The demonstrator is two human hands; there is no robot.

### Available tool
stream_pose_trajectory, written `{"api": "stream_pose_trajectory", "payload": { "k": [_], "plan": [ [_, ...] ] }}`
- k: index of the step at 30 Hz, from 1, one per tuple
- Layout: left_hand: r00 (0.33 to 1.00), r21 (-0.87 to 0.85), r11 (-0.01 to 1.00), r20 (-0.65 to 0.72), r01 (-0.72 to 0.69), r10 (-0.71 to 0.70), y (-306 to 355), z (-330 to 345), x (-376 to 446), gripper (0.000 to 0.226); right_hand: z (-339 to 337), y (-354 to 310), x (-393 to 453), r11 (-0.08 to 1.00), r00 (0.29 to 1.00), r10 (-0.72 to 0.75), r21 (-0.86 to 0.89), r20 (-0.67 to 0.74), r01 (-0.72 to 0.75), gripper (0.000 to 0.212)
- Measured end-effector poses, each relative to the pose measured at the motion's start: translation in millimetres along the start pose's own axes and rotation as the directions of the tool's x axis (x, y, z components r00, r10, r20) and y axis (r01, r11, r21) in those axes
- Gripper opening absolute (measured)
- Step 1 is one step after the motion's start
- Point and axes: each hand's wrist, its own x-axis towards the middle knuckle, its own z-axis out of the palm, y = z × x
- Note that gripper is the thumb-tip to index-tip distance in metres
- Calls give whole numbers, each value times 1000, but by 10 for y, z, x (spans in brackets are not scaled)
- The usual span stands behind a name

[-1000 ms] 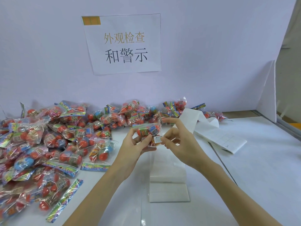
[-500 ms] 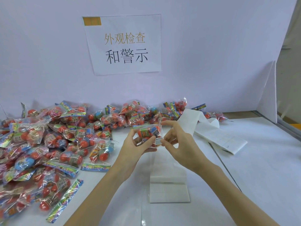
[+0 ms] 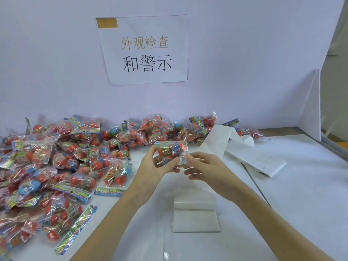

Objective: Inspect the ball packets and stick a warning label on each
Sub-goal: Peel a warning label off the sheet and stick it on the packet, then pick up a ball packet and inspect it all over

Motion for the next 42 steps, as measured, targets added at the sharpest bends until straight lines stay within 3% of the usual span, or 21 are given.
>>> {"api": "stream_pose_trajectory", "payload": {
  "k": [3, 8, 12, 15, 17, 19, 20, 21, 22, 24, 25, 26, 27, 30, 33, 35, 37, 40, 42],
  "plan": [
    [999, -9, 1000, 38, -21, 21, 22, -37, -14, 56, 53, 7, -6, 999, 999, -30, 33, -38, 31, 37],
    [996, -29, 999, 88, -30, 32, 32, -55, -8, 52, -32, -9, -10, 946, 988, 85, 301, 131, -121, 24],
    [993, 230, 966, 54, -114, 105, -14, -30, -20, 39, 2, 4, -18, 972, 992, 88, 209, 95, -107, 39],
    [976, 71, 996, 215, -59, 43, -15, -49, -10, 37, -54, -87, 0, 971, 997, 42, 231, 59, -54, 33],
    [989, -14, 999, 145, -33, 35, 16, -105, 35, 36, -235, -260, -30, 856, 994, -62, 518, 94, 4, 16],
    [988, 231, 965, -53, -129, 144, 22, -218, 83, 23, -492, -406, -100, 493, 938, -305, 870, 163, 9, 26],
    [964, 464, 874, -135, -145, 231, -14, -299, 108, 20, -596, -450, -151, 314, 881, -429, 948, 197, -59, 47],
    [935, 715, 691, -161, -111, 317, -50, -381, 117, 23, -671, -468, -189, 222, 822, -515, 964, 242, -145, 66],
    [922, 898, 439, -152, -21, 355, -77, -443, 107, 30, -714, -461, -202, 221, 779, -558, 956, 286, -193, 78],
    [949, 975, -58, -196, 217, 247, -124, -512, 65, 49, -698, -405, -180, 320, 773, -537, 930, 336, -182, 79],
    [960, 938, -221, -239, 267, 147, -134, -518, 40, 55, -657, -369, -154, 384, 805, -486, 910, 340, -153, 74],
    [966, 920, -296, -245, 258, 80, -151, -525, 30, 55, -610, -331, -121, 463, 851, -414, 880, 324, -109, 70],
    [975, 926, -305, -214, 222, 60, -159, -535, 37, 50, -559, -299, -85, 548, 893, -342, 834, 294, -64, 67],
    [991, 986, -149, -58, 76, 123, -142, -540, 80, 35, -395, -212, 3, 720, 955, -161, 692, 248, -58, 64],
    [950, 962, 263, -19, -67, 311, -68, -452, 79, 22, -258, -116, 34, 809, 968, -48, 578, 247, -107, 48],
    [918, 797, 583, -99, -157, 383, 32, -334, 45, 21, -181, -54, 39, 888, 976, -16, 453, 215, -85, 37],
    [921, 555, 802, -151, -221, 358, 114, -213, 13, 26, -95, -5, 33, 940, 990, -2, 338, 143, -47, 37],
    [950, 233, 942, -143, -241, 278, 151, -85, -17, 29, 31, 46, 36, 987, 999, -47, 151, 2, 46, 48],
    [975, 27, 983, -125, -183, 185, 137, -21, -42, 30, 100, 66, 41, 993, 994, -103, 67, 25, 101, 48]
  ]
}}
